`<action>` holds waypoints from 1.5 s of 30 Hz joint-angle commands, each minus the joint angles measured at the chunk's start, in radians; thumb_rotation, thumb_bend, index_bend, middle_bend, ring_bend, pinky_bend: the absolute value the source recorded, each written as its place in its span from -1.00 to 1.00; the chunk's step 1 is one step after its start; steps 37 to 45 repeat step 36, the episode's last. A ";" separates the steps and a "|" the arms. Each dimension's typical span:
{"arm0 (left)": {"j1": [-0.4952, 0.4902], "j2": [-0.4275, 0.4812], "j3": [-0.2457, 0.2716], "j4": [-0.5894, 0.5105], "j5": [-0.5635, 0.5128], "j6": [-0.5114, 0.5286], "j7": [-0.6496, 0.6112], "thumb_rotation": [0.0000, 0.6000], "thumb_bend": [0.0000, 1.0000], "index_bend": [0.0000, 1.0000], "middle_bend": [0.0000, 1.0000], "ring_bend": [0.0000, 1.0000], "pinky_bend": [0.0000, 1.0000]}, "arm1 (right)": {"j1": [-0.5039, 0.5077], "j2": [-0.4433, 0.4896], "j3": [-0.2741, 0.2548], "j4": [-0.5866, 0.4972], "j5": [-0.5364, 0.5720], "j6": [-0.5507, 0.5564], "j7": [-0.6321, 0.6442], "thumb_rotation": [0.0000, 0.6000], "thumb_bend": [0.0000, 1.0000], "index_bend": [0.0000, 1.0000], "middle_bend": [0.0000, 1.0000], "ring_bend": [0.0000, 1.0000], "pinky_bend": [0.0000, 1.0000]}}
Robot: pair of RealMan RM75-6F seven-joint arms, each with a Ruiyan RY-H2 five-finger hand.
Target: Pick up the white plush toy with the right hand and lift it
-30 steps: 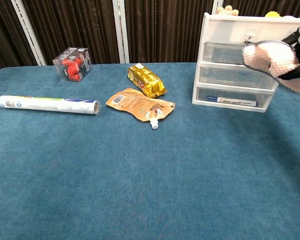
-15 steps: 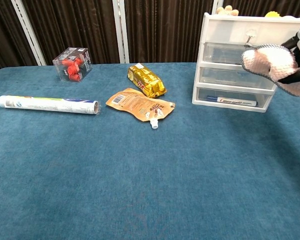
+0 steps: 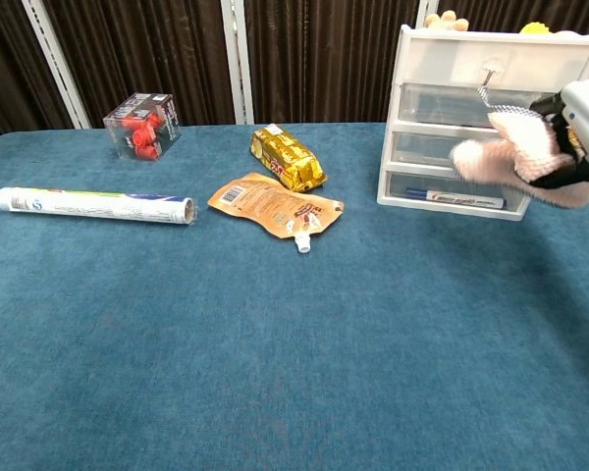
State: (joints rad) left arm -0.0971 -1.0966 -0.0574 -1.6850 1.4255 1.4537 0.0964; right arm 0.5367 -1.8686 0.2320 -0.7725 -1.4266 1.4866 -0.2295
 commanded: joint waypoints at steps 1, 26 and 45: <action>0.000 0.000 0.000 -0.001 -0.001 -0.001 0.000 1.00 -1.00 -1.00 -1.00 -1.00 -1.00 | -0.012 0.004 -0.008 -0.023 0.030 -0.057 -0.031 1.00 -0.97 -0.56 -0.27 -0.31 -0.18; 0.002 0.004 0.009 -0.002 0.014 0.002 -0.004 1.00 -1.00 -1.00 -1.00 -1.00 -1.00 | -0.272 0.582 -0.140 -0.905 0.092 -0.061 -0.213 1.00 -1.00 -0.74 -0.84 -0.95 -0.68; 0.005 -0.012 0.016 0.023 0.048 0.023 0.013 1.00 -1.00 -1.00 -1.00 -1.00 -1.00 | -0.366 0.719 -0.220 -0.971 0.060 -0.045 -0.086 1.00 -1.00 -0.94 -1.00 -1.00 -0.95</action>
